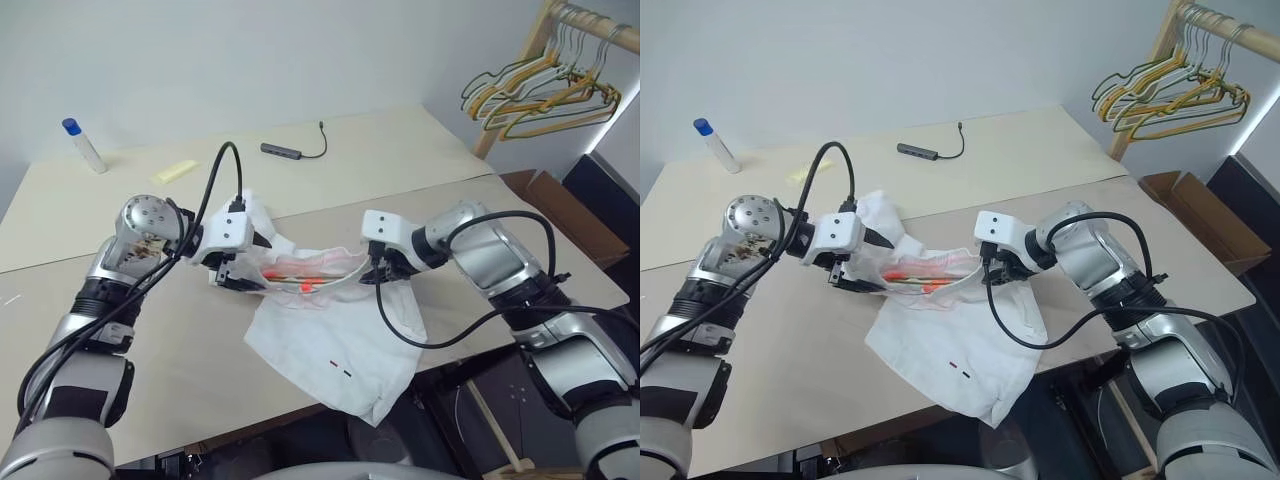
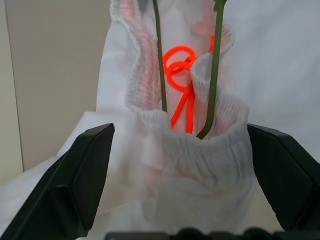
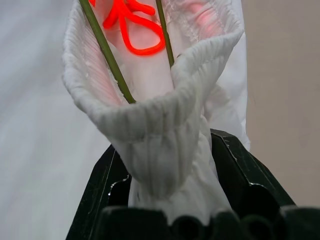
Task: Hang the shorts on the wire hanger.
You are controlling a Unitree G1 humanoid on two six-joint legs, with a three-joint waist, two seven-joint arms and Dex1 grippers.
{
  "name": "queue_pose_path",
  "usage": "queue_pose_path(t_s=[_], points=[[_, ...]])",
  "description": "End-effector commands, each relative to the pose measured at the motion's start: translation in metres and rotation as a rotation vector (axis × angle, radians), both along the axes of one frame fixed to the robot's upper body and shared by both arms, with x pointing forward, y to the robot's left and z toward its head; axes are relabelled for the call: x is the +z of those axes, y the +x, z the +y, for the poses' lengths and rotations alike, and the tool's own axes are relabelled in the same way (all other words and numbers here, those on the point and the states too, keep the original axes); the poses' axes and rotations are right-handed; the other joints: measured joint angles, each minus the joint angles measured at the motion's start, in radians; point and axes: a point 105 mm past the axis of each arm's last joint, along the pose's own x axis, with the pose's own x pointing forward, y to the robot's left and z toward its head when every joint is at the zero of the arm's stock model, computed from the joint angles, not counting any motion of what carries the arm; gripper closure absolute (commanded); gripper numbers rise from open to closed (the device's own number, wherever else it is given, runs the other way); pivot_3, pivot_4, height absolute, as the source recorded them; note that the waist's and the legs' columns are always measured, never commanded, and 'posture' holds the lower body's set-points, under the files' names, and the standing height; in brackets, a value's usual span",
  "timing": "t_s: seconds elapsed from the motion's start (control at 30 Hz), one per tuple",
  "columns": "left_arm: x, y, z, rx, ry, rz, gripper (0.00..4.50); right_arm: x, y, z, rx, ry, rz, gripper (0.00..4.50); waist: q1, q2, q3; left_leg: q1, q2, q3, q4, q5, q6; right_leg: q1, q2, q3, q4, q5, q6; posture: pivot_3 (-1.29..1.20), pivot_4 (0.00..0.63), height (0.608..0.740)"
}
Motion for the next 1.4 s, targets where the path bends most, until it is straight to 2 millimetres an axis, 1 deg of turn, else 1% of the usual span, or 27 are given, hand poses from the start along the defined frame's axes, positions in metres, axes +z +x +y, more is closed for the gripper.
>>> queue_pose_path(t_s=[0.03,0.1,0.17,0.3,0.4,0.5,0.73,0.77,0.83,0.87,0.9,1.0,1.17,1.3,1.4], points=[[0.017,-0.005,0.011,-0.068,0.027,-0.077,0.04,0.014,0.002,0.002,0.0,0.03,-0.032,2.7,-0.002,0.0,0.0,0.0,0.0,0.0,0.0,0.0,0.0,0.0,0.0,0.0,0.0,0.0,0.0,-0.23,0.0,0.74],[0.009,-0.005,0.014,-0.069,0.068,-0.103,0.04,0.014,0.003,0.003,-0.001,0.032,-0.031,2.7,-0.001,0.0,0.0,0.0,0.0,0.0,0.0,0.0,0.0,0.0,0.0,0.0,0.0,0.0,0.0,-0.22,0.0,0.74],[0.0,-0.005,0.012,-0.081,0.094,-0.119,0.04,0.015,0.003,0.004,0.0,0.034,-0.032,2.7,0.001,0.0,0.0,0.001,0.0,0.0,0.0,0.0,0.0,0.0,0.0,0.0,0.0,0.0,0.0,-0.23,0.0,0.74],[-0.014,0.004,0.007,-0.037,0.134,-0.192,0.04,0.019,0.005,0.004,-0.001,0.044,-0.033,2.7,0.005,0.0,0.0,0.0,-0.001,0.0,0.0,0.0,0.0,0.001,-0.001,0.0,0.0,0.0,0.0,-0.22,0.0,0.74],[-0.024,0.003,0.007,-0.04,0.144,-0.185,0.04,0.02,0.005,0.004,-0.004,0.049,-0.032,2.7,0.001,0.0,0.0,0.0,-0.001,-0.001,0.0,0.0,0.0,0.0,-0.001,0.0,0.0,0.0,0.0,-0.23,0.0,0.74],[-0.029,0.006,0.005,-0.014,0.136,-0.193,0.67,0.021,0.005,0.004,-0.006,0.053,-0.03,2.7,-0.001,0.0,0.0,0.0,-0.001,-0.001,0.0,0.0,0.0,0.0,-0.001,0.0,0.0,0.0,0.0,-0.23,0.0,0.74],[-0.03,0.012,0.005,0.028,0.12,-0.201,2.89,0.023,0.005,0.003,-0.011,0.062,-0.023,2.7,-0.001,0.0,0.0,0.0,-0.001,-0.001,0.0,0.0,0.0,0.0,-0.001,0.0,0.0,0.0,0.0,-0.23,0.0,0.74],[-0.029,0.013,0.005,0.033,0.12,-0.203,3.27,0.023,0.005,0.003,-0.012,0.063,-0.023,2.7,0.0,0.0,0.0,0.0,-0.001,-0.001,0.0,0.0,0.0,0.0,-0.001,0.0,0.0,0.0,0.0,-0.23,0.0,0.74],[-0.028,0.015,0.006,0.049,0.115,-0.2,3.89,0.024,0.006,0.003,-0.014,0.066,-0.021,2.7,0.0,0.0,0.0,0.0,-0.002,-0.001,0.0,0.0,0.0,0.0,-0.001,0.0,0.0,0.0,0.0,-0.23,0.0,0.74],[-0.028,0.016,0.007,0.057,0.111,-0.197,4.29,0.024,0.006,0.003,-0.014,0.067,-0.021,2.7,0.0,0.0,0.0,0.0,-0.002,-0.001,0.0,0.0,0.0,0.0,-0.001,0.0,0.0,0.0,0.0,-0.23,0.0,0.74],[-0.028,0.016,0.008,0.064,0.109,-0.193,4.48,0.024,0.006,0.003,-0.014,0.069,-0.02,2.7,0.0,0.0,0.0,0.0,-0.002,-0.001,0.0,0.0,0.0,0.0,-0.001,0.0,0.0,0.0,0.0,-0.23,0.0,0.74],[-0.028,0.018,0.009,0.078,0.112,-0.181,4.48,0.025,0.006,0.003,-0.016,0.074,-0.017,2.7,0.0,0.0,0.0,0.0,-0.002,-0.001,0.0,0.0,0.0,0.0,-0.001,-0.001,0.0,0.0,0.0,-0.23,0.0,0.74],[-0.026,0.026,0.012,0.139,0.11,-0.176,4.48,0.027,0.007,0.003,-0.023,0.084,-0.011,2.7,0.0,0.0,0.0,0.0,-0.002,-0.001,0.0,0.0,0.0,0.0,-0.001,-0.001,0.0,0.0,0.0,-0.23,0.0,0.74],[-0.007,0.031,0.006,0.169,0.015,-0.139,4.48,0.034,0.007,0.001,-0.037,0.135,-0.001,2.7,0.0,0.0,0.0,0.0,-0.002,-0.001,0.0,0.0,0.0,0.0,-0.001,-0.001,0.0,0.0,0.0,-0.23,0.0,0.74],[0.003,0.034,0.008,0.179,-0.001,-0.132,4.48,0.041,0.009,-0.002,-0.034,0.168,-0.036,2.7,0.0,0.0,0.0,-0.001,-0.002,-0.002,0.0,0.0,0.0,0.0,-0.001,-0.001,0.0,0.0,0.0,-0.23,0.0,0.74]])
